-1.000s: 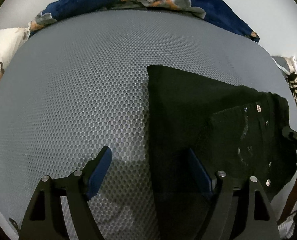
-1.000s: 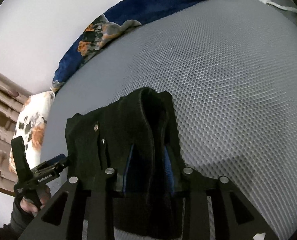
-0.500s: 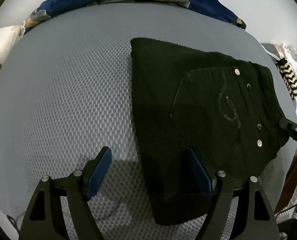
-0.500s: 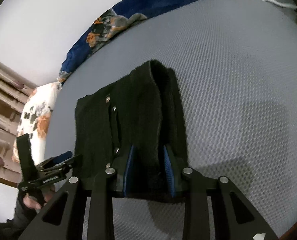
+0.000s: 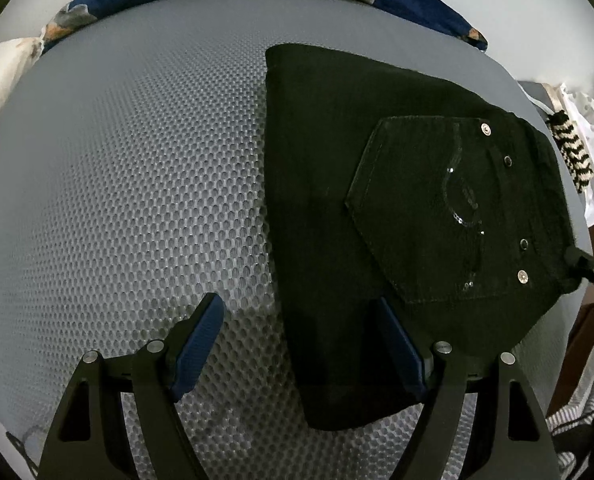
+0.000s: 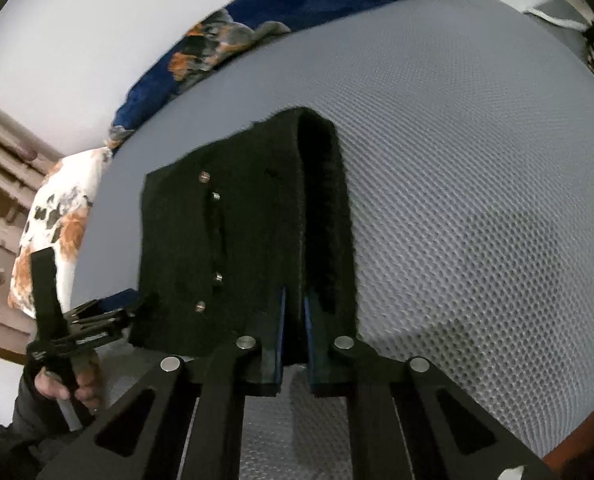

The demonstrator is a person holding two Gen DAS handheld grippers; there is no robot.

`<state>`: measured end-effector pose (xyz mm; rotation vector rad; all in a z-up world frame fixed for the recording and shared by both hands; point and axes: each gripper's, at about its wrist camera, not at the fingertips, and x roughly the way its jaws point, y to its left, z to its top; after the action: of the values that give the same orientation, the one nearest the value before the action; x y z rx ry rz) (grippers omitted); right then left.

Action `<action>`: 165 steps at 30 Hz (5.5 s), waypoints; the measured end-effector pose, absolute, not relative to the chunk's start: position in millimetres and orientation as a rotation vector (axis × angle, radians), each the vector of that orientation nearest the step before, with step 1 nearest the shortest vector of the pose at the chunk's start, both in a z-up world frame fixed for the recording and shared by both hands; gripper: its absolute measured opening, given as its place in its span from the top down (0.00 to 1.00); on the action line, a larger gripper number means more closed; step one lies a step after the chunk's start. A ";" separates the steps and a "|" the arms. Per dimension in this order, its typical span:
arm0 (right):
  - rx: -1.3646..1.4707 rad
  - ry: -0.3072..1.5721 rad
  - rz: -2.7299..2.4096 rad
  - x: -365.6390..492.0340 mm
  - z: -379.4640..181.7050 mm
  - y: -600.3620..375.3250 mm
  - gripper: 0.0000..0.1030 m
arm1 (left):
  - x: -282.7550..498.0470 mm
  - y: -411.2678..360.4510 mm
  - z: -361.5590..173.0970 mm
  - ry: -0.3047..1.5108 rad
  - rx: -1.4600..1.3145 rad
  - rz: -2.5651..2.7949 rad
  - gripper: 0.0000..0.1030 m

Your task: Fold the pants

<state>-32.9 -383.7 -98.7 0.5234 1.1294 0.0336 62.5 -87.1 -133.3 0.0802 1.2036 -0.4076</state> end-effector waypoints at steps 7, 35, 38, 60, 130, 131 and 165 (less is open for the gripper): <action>0.527 1.165 0.015 -24.7 -111.3 -385.8 0.91 | 64.3 -92.3 -135.4 1.190 0.097 -0.402 0.19; 0.616 1.180 0.109 13.5 -134.7 -411.5 0.42 | 103.4 -82.2 -134.5 1.261 -0.105 -0.444 0.19; 0.660 1.191 0.164 16.9 -142.4 -417.4 0.42 | 109.1 -78.2 -136.3 1.266 -0.165 -0.477 0.19; 0.862 1.154 0.391 40.3 -167.8 -442.6 0.59 | 154.7 -79.8 -143.6 1.286 -0.365 -0.654 0.28; 0.495 1.122 0.194 263.8 -154.3 -339.8 0.56 | 300.8 -24.0 -123.0 1.097 -0.161 -0.292 0.51; 0.482 1.120 0.186 259.5 -154.6 -339.6 0.54 | 296.0 -24.1 -122.2 1.094 -0.148 -0.280 0.49; 0.112 0.909 0.046 88.9 -85.9 -244.8 0.21 | 109.5 -16.4 -96.9 0.951 0.050 -0.017 0.42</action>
<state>88.9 -244.8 -85.9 0.1122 0.9092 0.0458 109.5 -16.4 -96.9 0.0504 0.9511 -0.0172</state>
